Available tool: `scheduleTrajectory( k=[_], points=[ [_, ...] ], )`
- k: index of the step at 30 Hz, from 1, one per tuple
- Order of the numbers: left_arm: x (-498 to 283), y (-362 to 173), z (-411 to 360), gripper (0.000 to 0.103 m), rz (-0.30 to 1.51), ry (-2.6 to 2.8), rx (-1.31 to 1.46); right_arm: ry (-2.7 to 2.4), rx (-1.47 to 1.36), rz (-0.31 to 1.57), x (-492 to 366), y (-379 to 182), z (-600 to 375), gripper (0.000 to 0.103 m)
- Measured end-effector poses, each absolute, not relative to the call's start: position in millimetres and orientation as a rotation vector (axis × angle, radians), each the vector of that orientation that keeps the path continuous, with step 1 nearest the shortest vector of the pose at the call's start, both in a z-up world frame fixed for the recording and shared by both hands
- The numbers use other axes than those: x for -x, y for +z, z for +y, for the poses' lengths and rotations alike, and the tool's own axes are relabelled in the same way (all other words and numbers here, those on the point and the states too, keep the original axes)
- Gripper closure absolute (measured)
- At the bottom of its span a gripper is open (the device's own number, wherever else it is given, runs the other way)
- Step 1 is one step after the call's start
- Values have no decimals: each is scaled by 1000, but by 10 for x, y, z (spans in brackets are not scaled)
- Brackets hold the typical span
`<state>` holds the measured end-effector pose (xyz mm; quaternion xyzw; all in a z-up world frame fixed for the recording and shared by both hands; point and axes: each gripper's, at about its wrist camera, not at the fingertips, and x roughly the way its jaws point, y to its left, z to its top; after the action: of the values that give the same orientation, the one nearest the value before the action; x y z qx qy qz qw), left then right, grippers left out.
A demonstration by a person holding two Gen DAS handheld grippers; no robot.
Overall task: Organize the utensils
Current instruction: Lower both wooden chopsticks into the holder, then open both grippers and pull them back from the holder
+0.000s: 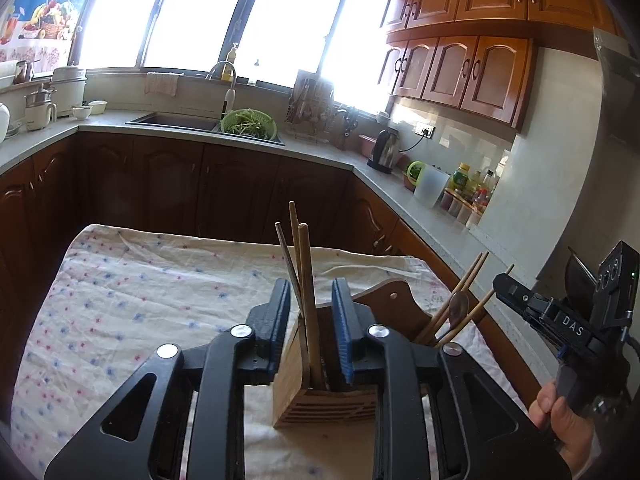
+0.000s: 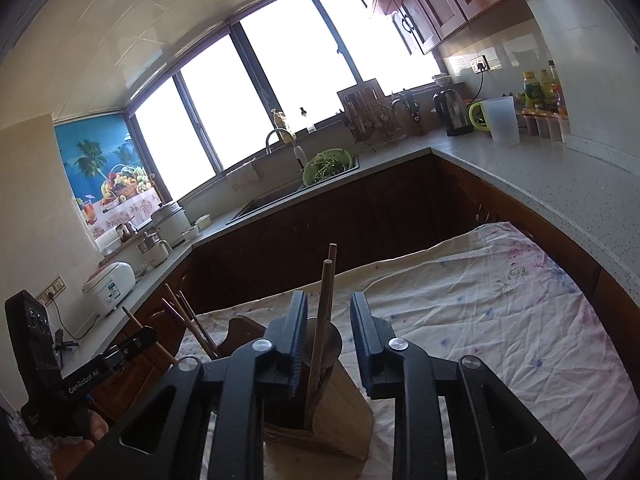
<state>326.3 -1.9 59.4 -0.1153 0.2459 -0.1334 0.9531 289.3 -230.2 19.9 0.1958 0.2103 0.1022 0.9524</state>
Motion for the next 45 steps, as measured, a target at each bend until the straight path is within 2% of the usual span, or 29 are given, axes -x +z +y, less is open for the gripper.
scheduleTrajectory(
  k=[1, 2, 4, 7, 9, 13, 45],
  points=[
    [-3242, 598, -16, 60, 496, -267, 234, 207, -403, 422, -2875, 201, -2314, 56],
    [-3217, 604, -13, 57, 492, -264, 233, 204, -407, 418, -2855, 204, -2327, 52],
    [-3178, 608, -16, 49, 493, -258, 227, 201, -419, 411, -2822, 214, -2349, 51],
    [-3122, 598, -19, 32, 497, -242, 217, 205, -442, 404, -2780, 217, -2394, 36],
    [-3075, 585, -15, 26, 498, -227, 206, 210, -448, 403, -2751, 217, -2409, 23],
    [-2969, 548, 12, 15, 506, -198, 197, 228, -449, 393, -2650, 226, -2404, 13],
    [-1748, 496, 44, 11, 469, -160, 142, 294, -375, 399, -1460, 160, -2210, 12]
  ],
)
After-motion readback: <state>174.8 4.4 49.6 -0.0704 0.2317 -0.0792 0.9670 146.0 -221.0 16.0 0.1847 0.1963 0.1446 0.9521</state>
